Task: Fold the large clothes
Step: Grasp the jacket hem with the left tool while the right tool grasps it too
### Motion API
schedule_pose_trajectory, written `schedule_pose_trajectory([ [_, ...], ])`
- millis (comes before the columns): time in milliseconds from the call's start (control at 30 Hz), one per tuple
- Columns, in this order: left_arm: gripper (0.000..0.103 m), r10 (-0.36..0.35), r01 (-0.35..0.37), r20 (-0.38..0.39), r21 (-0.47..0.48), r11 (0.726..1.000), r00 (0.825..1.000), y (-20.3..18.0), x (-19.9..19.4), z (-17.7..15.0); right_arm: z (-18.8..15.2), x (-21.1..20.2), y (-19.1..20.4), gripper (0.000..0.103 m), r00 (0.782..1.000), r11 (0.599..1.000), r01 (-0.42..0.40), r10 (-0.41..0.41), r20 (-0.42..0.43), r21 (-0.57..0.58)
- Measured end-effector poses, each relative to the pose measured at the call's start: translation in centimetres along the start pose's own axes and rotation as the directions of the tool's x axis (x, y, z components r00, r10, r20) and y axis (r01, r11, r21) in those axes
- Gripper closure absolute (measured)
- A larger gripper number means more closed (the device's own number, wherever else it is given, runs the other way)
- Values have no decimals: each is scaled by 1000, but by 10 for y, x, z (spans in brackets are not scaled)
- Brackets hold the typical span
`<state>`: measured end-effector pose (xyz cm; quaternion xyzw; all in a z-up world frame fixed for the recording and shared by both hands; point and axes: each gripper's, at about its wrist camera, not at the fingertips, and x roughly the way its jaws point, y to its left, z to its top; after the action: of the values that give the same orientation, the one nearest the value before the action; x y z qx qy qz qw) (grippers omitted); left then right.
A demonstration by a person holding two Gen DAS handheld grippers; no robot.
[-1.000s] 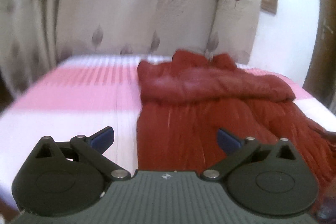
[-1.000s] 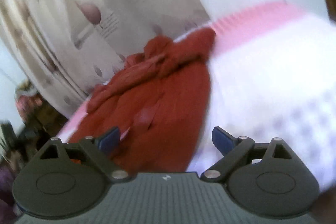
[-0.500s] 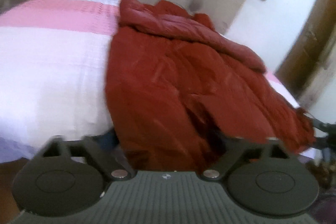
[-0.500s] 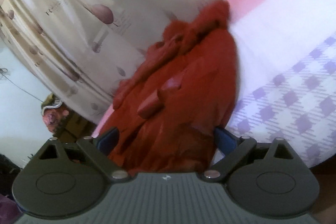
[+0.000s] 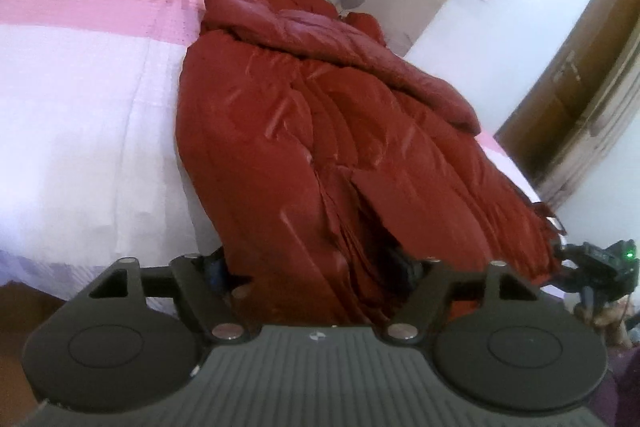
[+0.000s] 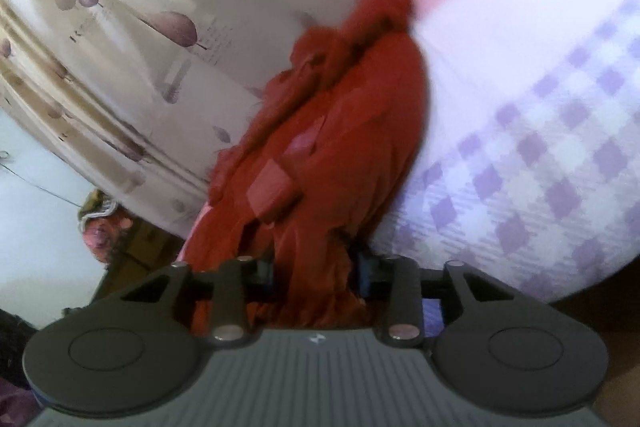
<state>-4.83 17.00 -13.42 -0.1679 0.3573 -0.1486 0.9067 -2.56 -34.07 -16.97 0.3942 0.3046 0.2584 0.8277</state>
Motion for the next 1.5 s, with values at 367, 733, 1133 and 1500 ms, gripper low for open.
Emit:
schedule_pose_trajectory([
  [367, 85, 12, -7, 93, -48, 999, 996, -14, -32, 9, 5, -15, 17, 85, 996, 997, -80, 80, 33, -8],
  [733, 85, -17, 24, 118, -62, 998, 993, -19, -65, -5, -15, -38, 34, 86, 989, 990, -141, 141, 33, 6],
  [1133, 86, -71, 127, 368, -132, 983, 927, -44, -86, 63, 45, -33, 75, 87, 938, 949, -311, 316, 141, -55],
  [1500, 85, 18, 39, 462, -113, 993, 887, -51, -3, 184, 172, 23, 81, 88, 933, 971, -234, 236, 270, -40],
])
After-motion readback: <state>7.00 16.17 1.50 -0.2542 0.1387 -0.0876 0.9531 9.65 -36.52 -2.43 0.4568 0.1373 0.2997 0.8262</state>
